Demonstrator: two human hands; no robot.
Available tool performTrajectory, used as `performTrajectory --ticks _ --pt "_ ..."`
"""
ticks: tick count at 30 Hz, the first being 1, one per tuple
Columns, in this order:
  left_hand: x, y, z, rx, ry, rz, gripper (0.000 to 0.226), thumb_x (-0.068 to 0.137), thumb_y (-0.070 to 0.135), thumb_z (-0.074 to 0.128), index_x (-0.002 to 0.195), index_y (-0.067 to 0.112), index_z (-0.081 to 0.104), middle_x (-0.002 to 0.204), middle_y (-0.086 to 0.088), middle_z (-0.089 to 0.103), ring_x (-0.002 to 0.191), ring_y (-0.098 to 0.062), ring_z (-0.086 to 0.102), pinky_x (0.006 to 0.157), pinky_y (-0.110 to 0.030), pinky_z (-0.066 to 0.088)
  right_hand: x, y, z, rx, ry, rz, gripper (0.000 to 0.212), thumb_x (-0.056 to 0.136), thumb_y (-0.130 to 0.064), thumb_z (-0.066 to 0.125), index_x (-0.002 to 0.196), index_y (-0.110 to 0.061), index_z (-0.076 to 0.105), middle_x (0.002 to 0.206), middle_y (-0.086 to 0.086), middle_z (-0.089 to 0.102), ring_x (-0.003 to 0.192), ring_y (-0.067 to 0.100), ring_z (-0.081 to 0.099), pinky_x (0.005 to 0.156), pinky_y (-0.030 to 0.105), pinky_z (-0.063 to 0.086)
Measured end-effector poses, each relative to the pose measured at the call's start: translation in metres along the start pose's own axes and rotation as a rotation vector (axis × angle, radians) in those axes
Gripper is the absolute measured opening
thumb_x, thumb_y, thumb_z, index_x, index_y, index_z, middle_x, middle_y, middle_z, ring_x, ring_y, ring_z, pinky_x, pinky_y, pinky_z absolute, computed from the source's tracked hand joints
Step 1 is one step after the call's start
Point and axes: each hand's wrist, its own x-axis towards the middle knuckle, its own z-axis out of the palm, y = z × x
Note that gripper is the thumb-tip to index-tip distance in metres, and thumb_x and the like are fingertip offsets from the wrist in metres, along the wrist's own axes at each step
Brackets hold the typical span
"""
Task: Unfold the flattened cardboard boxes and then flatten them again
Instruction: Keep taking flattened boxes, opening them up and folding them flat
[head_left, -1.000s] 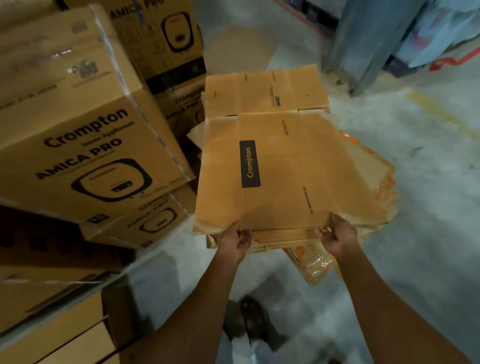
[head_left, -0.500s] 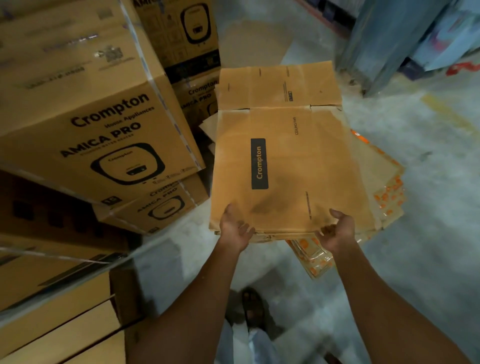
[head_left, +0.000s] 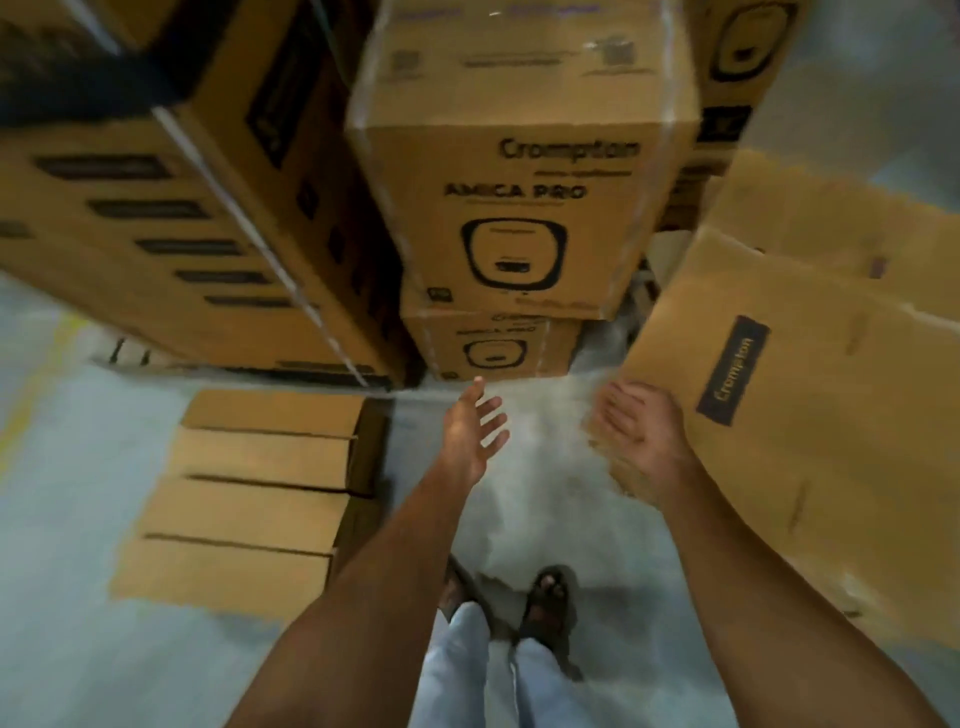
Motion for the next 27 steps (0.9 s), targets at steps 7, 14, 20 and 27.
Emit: performTrajectory --ticks 7,14,20,27 --pt "-0.010 0.012 -0.177 -0.276 0.310 0.000 0.033 0.104 0.041 0.052 0.121 0.015 0.062 0.120 -0.005 0.066 0.101 -0.021 0.062 0.097 -0.038 0.050 -0.001 0.107 0.169 -0.436 -0.328 0.145 0.020 0.101 -0.010 0.048 0.118 -0.009 0.060 0.108 0.006 0.067 0.089 0.024 0.067 0.078 0.035 0.053" --pt "-0.016 -0.014 -0.305 -0.465 0.572 -0.070 0.021 0.104 0.032 0.054 0.109 0.014 0.064 0.098 -0.004 0.068 0.078 -0.018 0.059 0.077 -0.033 0.054 -0.008 0.222 0.266 -0.874 -0.473 0.193 0.015 0.097 -0.004 0.057 0.105 -0.012 0.066 0.102 0.006 0.070 0.083 0.024 0.069 0.072 0.035 0.056" --pt "0.036 -0.072 -0.384 -0.541 0.643 -0.159 0.016 0.105 0.028 0.050 0.110 0.020 0.063 0.107 -0.002 0.066 0.110 -0.024 0.060 0.103 -0.043 0.046 0.039 0.327 0.311 -1.107 -0.545 0.192 0.014 0.096 -0.005 0.059 0.101 -0.015 0.068 0.103 0.008 0.071 0.084 0.025 0.070 0.075 0.035 0.058" --pt "0.148 -0.173 -0.461 -0.611 0.743 -0.270 0.030 0.103 0.030 0.055 0.129 0.015 0.058 0.141 -0.009 0.055 0.132 -0.029 0.050 0.111 -0.050 0.043 0.158 0.470 0.318 -1.412 -0.618 0.136 0.015 0.096 -0.010 0.061 0.101 -0.023 0.065 0.111 0.006 0.068 0.099 0.021 0.066 0.080 0.036 0.058"
